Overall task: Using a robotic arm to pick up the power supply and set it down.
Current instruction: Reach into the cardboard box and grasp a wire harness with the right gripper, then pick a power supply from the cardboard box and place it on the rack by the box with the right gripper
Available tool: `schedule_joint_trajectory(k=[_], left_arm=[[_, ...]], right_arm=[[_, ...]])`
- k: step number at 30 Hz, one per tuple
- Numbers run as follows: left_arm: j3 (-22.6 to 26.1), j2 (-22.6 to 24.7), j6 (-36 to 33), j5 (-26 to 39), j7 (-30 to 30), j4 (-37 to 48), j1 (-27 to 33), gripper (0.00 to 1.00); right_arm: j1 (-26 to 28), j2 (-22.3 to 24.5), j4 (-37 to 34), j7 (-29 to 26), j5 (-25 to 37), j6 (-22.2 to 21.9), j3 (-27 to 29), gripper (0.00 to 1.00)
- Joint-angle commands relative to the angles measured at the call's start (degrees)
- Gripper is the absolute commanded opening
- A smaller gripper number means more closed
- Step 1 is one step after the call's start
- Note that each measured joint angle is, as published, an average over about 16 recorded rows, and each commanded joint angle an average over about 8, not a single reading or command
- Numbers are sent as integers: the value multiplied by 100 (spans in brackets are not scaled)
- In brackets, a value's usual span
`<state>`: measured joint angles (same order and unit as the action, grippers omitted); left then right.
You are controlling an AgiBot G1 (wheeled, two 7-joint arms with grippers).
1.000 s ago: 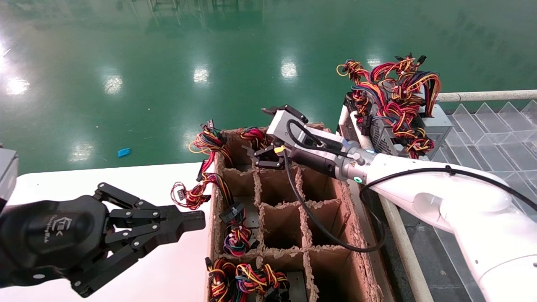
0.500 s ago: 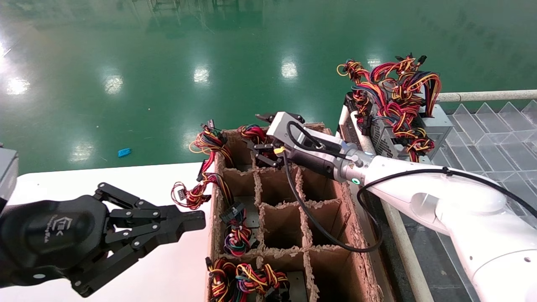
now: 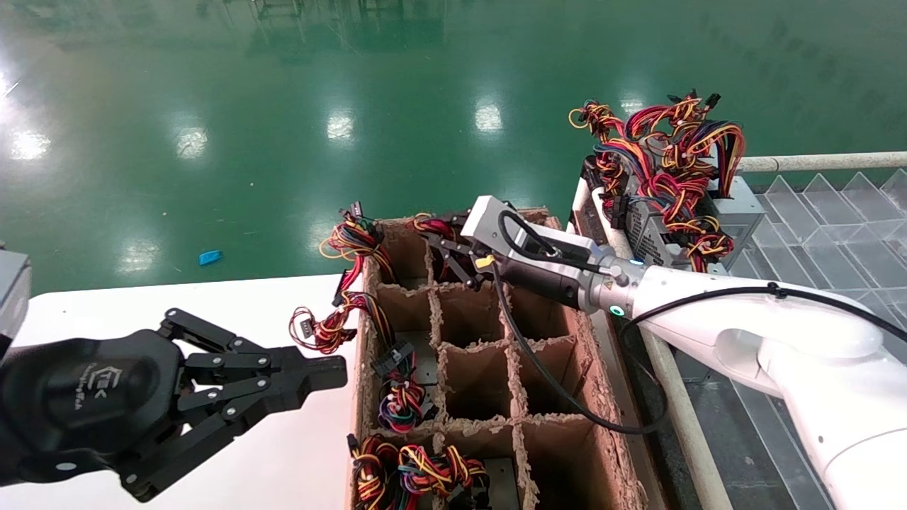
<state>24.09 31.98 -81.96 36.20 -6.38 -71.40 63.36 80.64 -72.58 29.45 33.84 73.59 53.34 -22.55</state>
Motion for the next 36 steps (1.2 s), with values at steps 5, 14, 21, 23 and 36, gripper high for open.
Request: schedule_joint_trajectory(k=[5,14,21,23,36], left_arm=[[0,0,0,0,0,0,0,0],[0,0,0,0,0,0,0,0],[0,0,0,0,0,0,0,0],[0,0,0,0,0,0,0,0],[0,0,0,0,0,0,0,0]], right_arm=[[-82,126,434,-102,80,-1,-46,0],[-431,571,2236,13,332,-189,-72,0],[-757,1095,4022,-33,767,-510,-73,0],[-776,1215,4344,-70,880,-565,-69,0],[-216,1602,4748,630,770,-405,257,0]])
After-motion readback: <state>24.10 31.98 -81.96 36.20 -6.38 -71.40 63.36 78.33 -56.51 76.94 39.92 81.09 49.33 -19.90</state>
